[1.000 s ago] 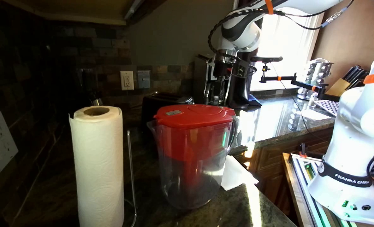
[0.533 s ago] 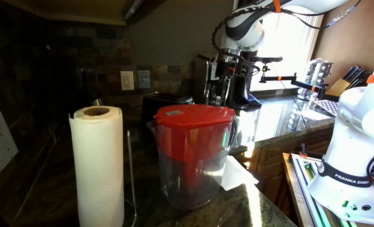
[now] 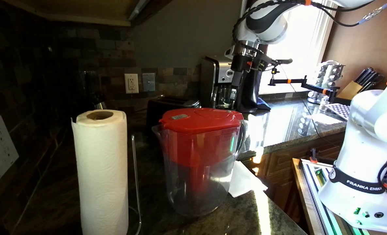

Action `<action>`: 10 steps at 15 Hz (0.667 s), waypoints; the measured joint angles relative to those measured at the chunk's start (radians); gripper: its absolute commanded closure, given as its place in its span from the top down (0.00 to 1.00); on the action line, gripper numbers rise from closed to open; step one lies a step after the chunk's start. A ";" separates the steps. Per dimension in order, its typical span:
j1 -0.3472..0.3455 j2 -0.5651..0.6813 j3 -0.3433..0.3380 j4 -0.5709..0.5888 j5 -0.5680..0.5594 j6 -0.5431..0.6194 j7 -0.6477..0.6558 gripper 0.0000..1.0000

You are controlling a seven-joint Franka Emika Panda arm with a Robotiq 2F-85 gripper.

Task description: Remove the red lid from the clear bowl and place it on the table

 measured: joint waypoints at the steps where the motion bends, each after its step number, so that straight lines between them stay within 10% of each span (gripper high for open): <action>1: -0.001 -0.026 -0.003 -0.008 -0.012 0.000 0.010 1.00; 10: -0.015 -0.207 -0.035 -0.043 -0.155 -0.004 0.039 1.00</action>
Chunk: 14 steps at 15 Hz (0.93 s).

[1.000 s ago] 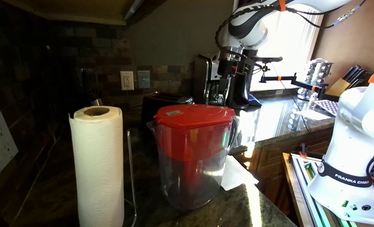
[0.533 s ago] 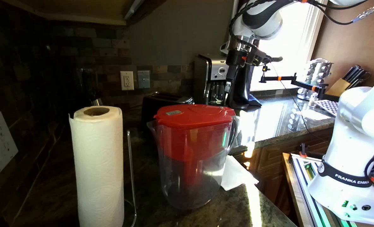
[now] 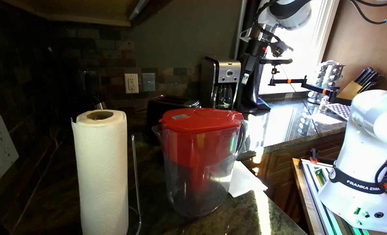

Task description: Remove the red lid from the clear bowl and place it on the table

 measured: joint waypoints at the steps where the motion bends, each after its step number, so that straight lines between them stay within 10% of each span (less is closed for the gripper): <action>1: -0.001 -0.015 -0.004 -0.002 -0.012 -0.002 0.000 1.00; 14: -0.002 -0.098 -0.025 -0.018 -0.068 -0.041 0.000 1.00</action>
